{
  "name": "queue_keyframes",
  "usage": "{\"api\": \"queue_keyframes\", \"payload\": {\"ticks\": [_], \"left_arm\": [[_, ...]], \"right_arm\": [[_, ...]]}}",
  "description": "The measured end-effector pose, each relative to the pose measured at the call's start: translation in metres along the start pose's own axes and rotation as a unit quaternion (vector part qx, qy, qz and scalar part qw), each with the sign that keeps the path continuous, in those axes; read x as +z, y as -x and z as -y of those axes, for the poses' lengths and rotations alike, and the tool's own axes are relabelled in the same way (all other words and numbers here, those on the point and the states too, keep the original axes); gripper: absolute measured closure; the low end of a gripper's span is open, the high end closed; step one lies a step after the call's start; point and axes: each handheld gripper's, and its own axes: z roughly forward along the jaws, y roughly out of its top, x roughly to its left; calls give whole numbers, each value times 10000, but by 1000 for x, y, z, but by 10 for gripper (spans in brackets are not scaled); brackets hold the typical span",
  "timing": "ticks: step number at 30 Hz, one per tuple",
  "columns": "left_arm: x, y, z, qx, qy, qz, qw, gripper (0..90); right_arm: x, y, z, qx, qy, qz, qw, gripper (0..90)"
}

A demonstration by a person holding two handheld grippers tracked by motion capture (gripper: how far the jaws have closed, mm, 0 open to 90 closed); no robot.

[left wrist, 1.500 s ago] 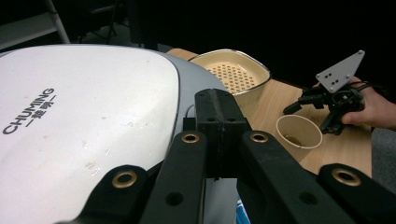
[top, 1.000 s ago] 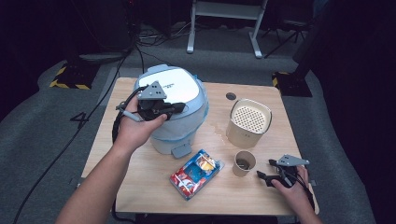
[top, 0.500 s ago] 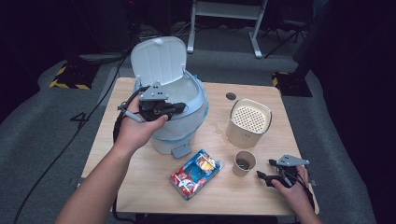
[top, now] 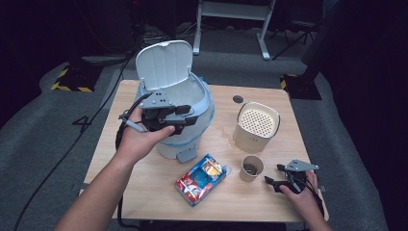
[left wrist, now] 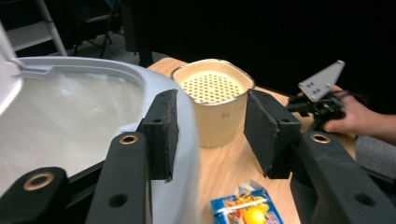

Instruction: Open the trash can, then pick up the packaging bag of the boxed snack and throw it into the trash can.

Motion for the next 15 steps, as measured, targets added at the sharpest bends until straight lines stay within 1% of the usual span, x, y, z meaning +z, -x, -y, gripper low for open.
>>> {"api": "queue_keyframes", "payload": {"ticks": [5,8,10,14,15], "left_arm": [[-4,12,4,58,-17,162,9998,524],[-4,18,10,79,-105,285,9995,496],[-3,24,17,90,-179,457,9988,478],[1,35,33,133,-331,563,9978,462],[1,35,33,133,-331,563,9978,460]], "right_arm": [[0,0,0,-2,1,0,10000,222],[0,0,0,0,0,-1,10000,223],[0,0,0,-2,1,0,10000,223],[0,0,0,-5,3,2,10000,222],[0,0,0,-5,3,2,10000,222]]}}
